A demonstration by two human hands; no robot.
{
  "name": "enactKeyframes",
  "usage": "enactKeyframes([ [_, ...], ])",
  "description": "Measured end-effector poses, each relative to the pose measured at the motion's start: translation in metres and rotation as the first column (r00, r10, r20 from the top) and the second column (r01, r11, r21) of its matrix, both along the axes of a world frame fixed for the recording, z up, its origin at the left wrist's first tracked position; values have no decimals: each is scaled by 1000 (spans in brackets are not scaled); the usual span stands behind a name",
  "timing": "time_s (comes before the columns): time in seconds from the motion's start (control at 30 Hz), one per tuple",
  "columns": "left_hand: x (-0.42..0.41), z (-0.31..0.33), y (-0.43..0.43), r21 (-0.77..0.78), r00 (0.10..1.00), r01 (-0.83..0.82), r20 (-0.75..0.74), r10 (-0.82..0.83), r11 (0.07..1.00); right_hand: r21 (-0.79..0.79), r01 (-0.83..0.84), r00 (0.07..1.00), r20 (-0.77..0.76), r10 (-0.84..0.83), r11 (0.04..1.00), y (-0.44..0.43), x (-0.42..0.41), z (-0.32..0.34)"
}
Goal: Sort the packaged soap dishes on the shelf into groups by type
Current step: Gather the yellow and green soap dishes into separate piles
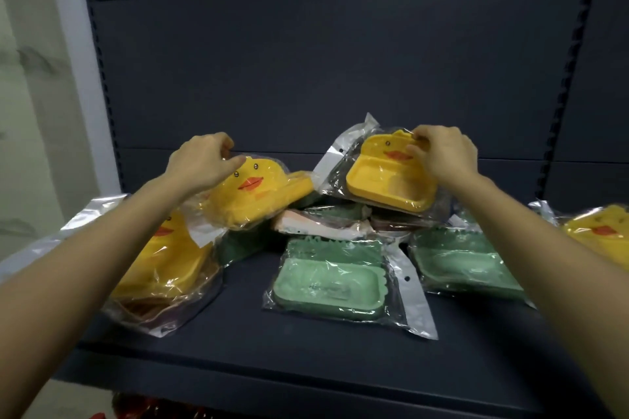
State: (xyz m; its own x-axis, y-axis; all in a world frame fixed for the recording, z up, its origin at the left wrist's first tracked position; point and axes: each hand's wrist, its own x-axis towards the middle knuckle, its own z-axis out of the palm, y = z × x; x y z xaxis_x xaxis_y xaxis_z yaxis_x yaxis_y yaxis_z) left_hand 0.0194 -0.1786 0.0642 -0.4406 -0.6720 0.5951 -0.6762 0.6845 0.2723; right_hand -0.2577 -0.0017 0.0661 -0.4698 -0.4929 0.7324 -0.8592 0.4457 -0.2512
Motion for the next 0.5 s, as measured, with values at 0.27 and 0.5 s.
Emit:
enactKeyframes([
  [0.27, -19, 6, -10, 206, 994, 104, -40, -98, 973, 16, 88, 993, -84, -86, 996, 47, -5, -2],
  [0.5, -30, 52, 35, -80, 976, 190, -89, -196, 979, -29, 172, 980, -94, -174, 985, 104, -12, 1],
])
